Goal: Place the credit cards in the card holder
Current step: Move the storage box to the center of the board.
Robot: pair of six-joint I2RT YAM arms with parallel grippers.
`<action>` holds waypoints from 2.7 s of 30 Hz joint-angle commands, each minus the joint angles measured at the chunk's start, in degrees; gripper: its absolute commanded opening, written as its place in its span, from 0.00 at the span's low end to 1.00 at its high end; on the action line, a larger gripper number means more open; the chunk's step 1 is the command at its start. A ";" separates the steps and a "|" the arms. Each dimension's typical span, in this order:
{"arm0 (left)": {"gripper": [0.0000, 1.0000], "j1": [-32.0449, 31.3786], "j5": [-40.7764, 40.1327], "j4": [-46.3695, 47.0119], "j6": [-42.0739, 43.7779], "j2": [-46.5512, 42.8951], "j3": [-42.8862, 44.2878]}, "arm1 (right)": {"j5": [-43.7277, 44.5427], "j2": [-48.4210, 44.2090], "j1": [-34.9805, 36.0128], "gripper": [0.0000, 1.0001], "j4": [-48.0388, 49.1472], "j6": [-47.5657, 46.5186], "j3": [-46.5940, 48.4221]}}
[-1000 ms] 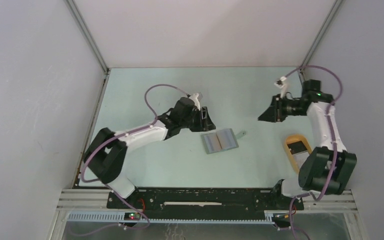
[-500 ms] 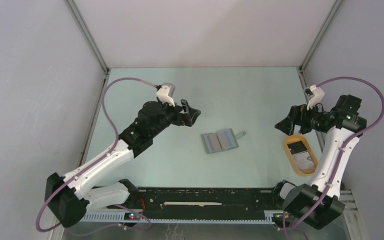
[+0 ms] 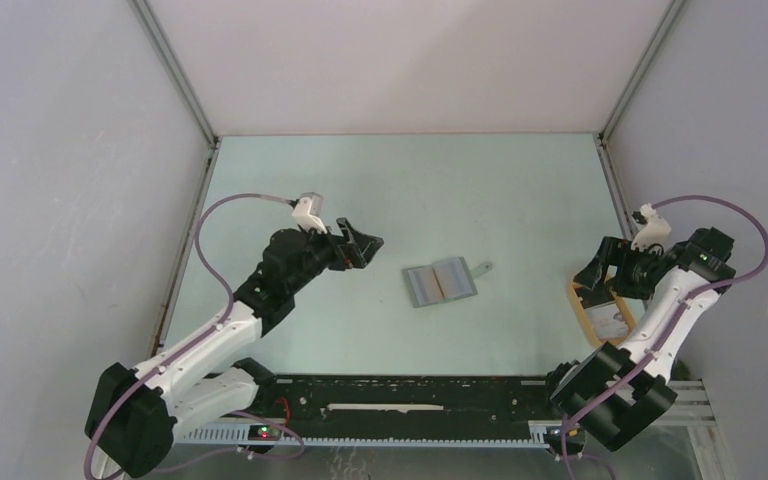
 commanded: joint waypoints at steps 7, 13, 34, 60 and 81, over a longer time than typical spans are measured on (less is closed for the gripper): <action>0.96 0.08 4.83 10.20 -9.15 1.82 -4.49 | 13.93 6.95 0.12 0.68 8.54 -8.78 -4.73; 0.94 0.00 6.61 10.75 -11.10 5.48 -3.32 | 18.23 8.56 1.16 0.67 14.23 -14.78 -8.84; 0.93 -1.76 8.73 11.09 -12.79 15.30 1.48 | 10.18 15.15 4.85 0.62 19.50 -9.72 -9.18; 0.93 -1.75 8.17 10.57 -12.35 15.26 0.74 | 26.11 16.90 22.49 0.29 29.62 -3.44 -14.38; 0.93 -1.76 6.24 7.83 -10.09 11.15 -0.98 | 24.53 10.52 46.34 0.02 23.33 -23.87 -14.38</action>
